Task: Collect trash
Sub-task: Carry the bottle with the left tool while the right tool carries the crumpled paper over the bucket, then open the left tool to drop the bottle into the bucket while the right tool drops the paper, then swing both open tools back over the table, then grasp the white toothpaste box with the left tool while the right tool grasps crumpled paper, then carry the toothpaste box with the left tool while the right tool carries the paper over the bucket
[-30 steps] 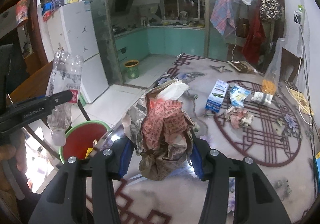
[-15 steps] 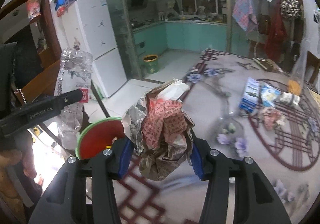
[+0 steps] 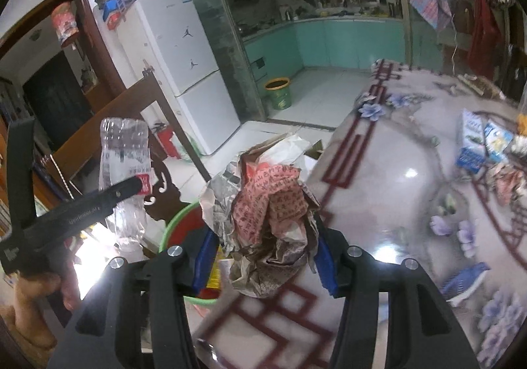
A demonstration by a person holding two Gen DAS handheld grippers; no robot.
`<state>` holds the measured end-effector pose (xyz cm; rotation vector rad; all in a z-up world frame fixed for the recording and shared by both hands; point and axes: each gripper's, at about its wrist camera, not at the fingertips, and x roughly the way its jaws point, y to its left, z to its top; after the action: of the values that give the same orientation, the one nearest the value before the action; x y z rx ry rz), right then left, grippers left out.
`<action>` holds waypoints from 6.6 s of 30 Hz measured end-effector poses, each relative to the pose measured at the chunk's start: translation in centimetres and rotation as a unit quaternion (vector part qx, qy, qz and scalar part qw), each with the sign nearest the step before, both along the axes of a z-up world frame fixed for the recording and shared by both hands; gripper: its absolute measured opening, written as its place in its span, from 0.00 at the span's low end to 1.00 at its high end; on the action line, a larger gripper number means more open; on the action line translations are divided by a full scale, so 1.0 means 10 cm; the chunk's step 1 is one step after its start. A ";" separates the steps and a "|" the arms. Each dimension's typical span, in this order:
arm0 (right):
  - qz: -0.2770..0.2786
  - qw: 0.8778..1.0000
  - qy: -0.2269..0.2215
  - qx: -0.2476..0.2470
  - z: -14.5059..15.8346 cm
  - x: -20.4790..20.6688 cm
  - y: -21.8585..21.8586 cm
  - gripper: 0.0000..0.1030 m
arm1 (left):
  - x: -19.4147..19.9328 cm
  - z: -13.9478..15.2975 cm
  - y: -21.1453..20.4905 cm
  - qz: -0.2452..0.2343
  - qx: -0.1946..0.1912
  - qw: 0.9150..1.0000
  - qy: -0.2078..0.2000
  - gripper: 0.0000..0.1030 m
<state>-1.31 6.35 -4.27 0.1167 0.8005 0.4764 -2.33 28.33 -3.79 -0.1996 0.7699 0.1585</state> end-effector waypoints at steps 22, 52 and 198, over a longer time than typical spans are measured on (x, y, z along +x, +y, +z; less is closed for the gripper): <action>0.091 0.994 0.048 -0.027 -0.50 0.29 0.86 0.69 | 0.09 -0.09 0.26 0.036 -0.004 0.999 0.017 0.49; -0.203 0.969 0.123 -0.070 -0.89 1.37 -3.12 0.33 | 0.50 0.02 -1.92 -0.138 0.039 0.989 0.019 0.78; 0.062 0.998 0.021 -0.024 -0.11 -0.02 0.26 0.34 | 0.12 0.07 0.03 0.018 -0.004 1.000 0.008 0.44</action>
<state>-1.47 8.98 -5.33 0.0326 0.8628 0.5726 -1.11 28.59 -3.13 -0.2196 0.7838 0.1921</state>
